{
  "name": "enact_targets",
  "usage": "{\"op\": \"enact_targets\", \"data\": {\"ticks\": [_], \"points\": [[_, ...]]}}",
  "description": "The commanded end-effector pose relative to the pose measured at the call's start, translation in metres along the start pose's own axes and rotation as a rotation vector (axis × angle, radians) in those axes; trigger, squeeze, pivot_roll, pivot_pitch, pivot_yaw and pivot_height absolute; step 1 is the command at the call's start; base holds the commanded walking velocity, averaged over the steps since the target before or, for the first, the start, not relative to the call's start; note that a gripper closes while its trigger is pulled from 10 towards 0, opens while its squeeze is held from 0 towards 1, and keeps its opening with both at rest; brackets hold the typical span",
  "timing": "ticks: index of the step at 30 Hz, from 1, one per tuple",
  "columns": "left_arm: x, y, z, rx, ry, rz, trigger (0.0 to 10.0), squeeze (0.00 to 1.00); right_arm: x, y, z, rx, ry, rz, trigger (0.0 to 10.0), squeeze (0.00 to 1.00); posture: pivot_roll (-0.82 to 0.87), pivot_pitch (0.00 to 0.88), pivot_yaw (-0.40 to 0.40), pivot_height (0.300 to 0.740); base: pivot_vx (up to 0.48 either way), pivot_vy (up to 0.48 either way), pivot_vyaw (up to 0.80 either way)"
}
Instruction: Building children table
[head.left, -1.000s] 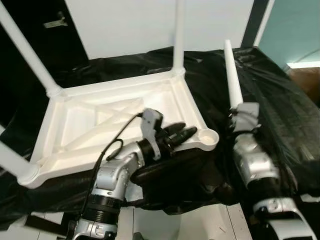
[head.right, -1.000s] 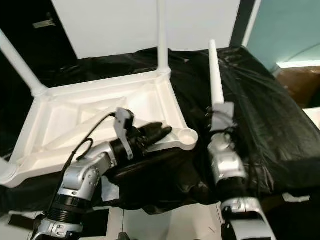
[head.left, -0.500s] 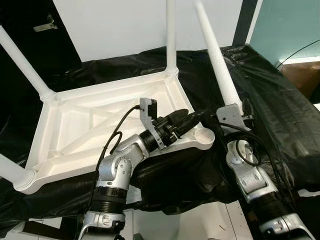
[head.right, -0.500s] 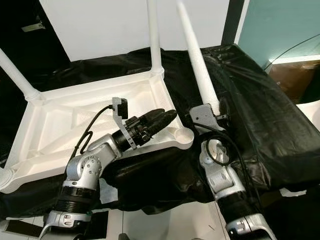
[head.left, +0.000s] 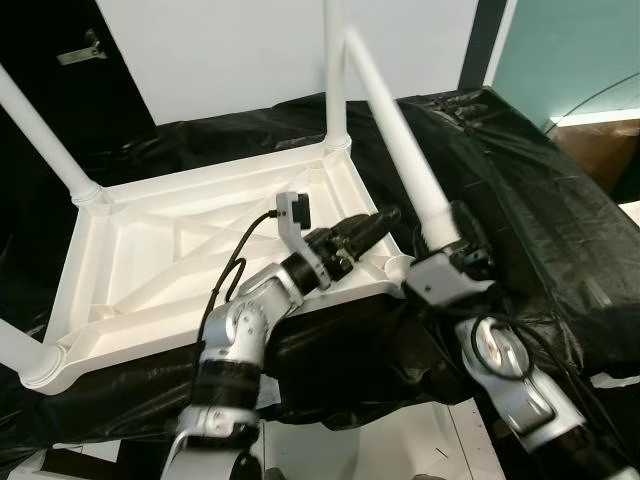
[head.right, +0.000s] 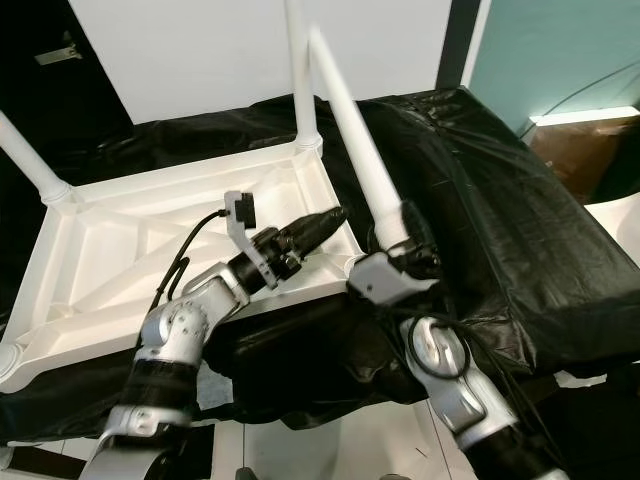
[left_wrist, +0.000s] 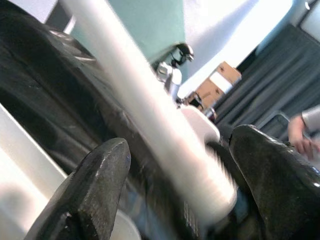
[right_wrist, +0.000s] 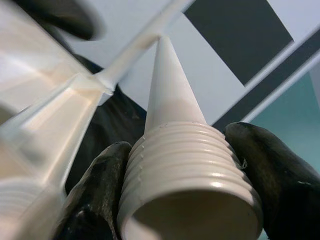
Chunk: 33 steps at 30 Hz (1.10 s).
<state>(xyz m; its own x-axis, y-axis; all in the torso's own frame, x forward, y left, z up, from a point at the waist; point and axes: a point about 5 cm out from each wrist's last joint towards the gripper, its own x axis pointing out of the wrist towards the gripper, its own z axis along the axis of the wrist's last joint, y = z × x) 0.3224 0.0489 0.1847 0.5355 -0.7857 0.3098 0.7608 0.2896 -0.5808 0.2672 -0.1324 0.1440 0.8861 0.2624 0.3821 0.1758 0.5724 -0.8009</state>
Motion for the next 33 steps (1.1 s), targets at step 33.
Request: {"op": "enact_targets", "data": {"ticks": [33], "points": [[0.037,0.018,0.002,-0.195,0.01,0.08,10.0,0.0,-0.06,-0.001,0.018,-0.144,-0.217,0.147,10.0,0.0,-0.19,0.02,0.1,0.74,0.0,0.0,0.0]]}}
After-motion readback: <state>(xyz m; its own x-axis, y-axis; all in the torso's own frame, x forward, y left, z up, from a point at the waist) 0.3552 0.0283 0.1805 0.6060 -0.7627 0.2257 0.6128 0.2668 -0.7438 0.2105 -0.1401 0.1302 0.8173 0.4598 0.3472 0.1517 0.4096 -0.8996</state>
